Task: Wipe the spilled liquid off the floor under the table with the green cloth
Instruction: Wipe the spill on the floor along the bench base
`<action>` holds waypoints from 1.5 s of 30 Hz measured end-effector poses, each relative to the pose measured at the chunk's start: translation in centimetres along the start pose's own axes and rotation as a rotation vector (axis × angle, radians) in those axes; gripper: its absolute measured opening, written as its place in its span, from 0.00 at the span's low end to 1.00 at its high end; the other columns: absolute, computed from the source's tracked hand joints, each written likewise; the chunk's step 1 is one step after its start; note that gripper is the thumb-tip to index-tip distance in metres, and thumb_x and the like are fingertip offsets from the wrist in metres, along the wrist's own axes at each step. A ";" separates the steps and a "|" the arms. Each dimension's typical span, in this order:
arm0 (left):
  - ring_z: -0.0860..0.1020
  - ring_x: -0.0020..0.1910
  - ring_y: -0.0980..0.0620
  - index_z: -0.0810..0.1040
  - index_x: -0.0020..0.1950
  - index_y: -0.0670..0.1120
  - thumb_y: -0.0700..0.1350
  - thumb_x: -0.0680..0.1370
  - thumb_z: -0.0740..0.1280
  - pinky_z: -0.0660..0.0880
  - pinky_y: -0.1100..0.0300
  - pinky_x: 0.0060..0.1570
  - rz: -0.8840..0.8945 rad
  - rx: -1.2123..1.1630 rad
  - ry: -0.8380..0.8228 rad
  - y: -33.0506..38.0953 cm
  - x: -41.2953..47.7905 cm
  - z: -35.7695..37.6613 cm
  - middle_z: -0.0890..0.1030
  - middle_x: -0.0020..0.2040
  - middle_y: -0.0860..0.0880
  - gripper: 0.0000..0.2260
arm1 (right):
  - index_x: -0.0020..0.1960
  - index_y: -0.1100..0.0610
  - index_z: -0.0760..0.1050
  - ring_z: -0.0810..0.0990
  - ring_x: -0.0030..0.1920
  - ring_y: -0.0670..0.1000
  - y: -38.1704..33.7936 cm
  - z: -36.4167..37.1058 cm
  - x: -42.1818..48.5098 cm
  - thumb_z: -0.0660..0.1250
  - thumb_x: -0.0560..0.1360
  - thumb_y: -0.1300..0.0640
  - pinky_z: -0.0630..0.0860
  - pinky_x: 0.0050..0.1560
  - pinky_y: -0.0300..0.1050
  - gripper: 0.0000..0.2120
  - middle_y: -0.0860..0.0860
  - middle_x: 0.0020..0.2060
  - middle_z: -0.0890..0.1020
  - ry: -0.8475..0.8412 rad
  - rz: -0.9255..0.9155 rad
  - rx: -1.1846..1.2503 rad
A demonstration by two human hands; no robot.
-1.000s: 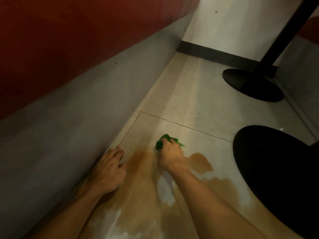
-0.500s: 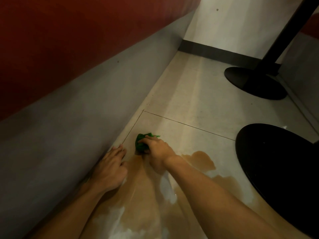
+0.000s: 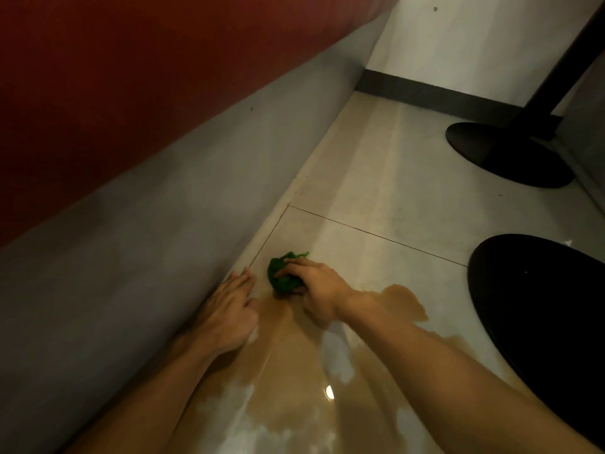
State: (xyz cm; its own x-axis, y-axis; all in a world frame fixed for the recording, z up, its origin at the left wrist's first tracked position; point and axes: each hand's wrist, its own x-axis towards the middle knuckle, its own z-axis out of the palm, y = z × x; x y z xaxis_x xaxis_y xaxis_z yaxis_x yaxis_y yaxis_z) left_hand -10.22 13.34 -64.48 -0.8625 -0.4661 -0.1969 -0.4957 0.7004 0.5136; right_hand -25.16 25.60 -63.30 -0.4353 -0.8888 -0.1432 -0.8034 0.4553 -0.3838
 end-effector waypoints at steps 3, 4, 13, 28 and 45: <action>0.48 0.77 0.56 0.54 0.78 0.47 0.44 0.82 0.53 0.43 0.63 0.72 -0.006 0.003 0.020 0.1 0.0 0.1 0.50 0.78 0.54 0.24 | 0.67 0.50 0.72 0.71 0.67 0.55 2.5 -1.4 -2.1 0.68 0.73 0.60 0.65 0.68 0.44 0.22 0.51 0.69 0.70 -0.011 0.013 0.004; 0.48 0.77 0.56 0.54 0.78 0.47 0.44 0.82 0.53 0.43 0.62 0.72 -0.012 -0.001 0.023 0.2 0.0 0.0 0.50 0.78 0.54 0.24 | 0.66 0.50 0.73 0.71 0.66 0.55 3.2 -2.0 -2.6 0.68 0.73 0.59 0.64 0.68 0.43 0.22 0.52 0.69 0.71 -0.009 0.018 -0.002; 0.47 0.77 0.55 0.53 0.78 0.48 0.47 0.82 0.53 0.46 0.58 0.75 -0.028 0.053 0.004 0.5 0.1 0.4 0.48 0.79 0.53 0.25 | 0.67 0.53 0.72 0.73 0.64 0.58 7.0 -3.1 -0.5 0.66 0.75 0.61 0.67 0.64 0.44 0.21 0.56 0.65 0.75 0.074 0.220 -0.027; 0.48 0.77 0.56 0.54 0.78 0.49 0.47 0.82 0.53 0.45 0.60 0.74 -0.018 0.008 -0.002 0.3 0.0 -0.1 0.49 0.78 0.55 0.24 | 0.65 0.46 0.74 0.71 0.68 0.51 6.3 -1.6 -5.4 0.66 0.74 0.61 0.64 0.67 0.41 0.21 0.48 0.69 0.72 0.090 0.060 0.009; 0.45 0.77 0.56 0.52 0.78 0.50 0.50 0.82 0.53 0.43 0.60 0.73 -0.053 0.042 -0.019 0.5 0.1 0.2 0.47 0.78 0.55 0.24 | 0.67 0.48 0.72 0.66 0.72 0.51 5.1 0.0 -7.9 0.64 0.76 0.61 0.57 0.72 0.41 0.21 0.49 0.72 0.68 0.122 0.058 0.010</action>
State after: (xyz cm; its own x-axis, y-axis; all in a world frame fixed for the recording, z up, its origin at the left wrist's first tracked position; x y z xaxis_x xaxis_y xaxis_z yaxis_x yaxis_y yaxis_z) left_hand -10.58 13.72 -64.45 -0.8366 -0.4928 -0.2392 -0.5441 0.6972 0.4668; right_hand -25.78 34.97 -64.11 -0.5275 -0.8479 -0.0534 -0.7716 0.5044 -0.3876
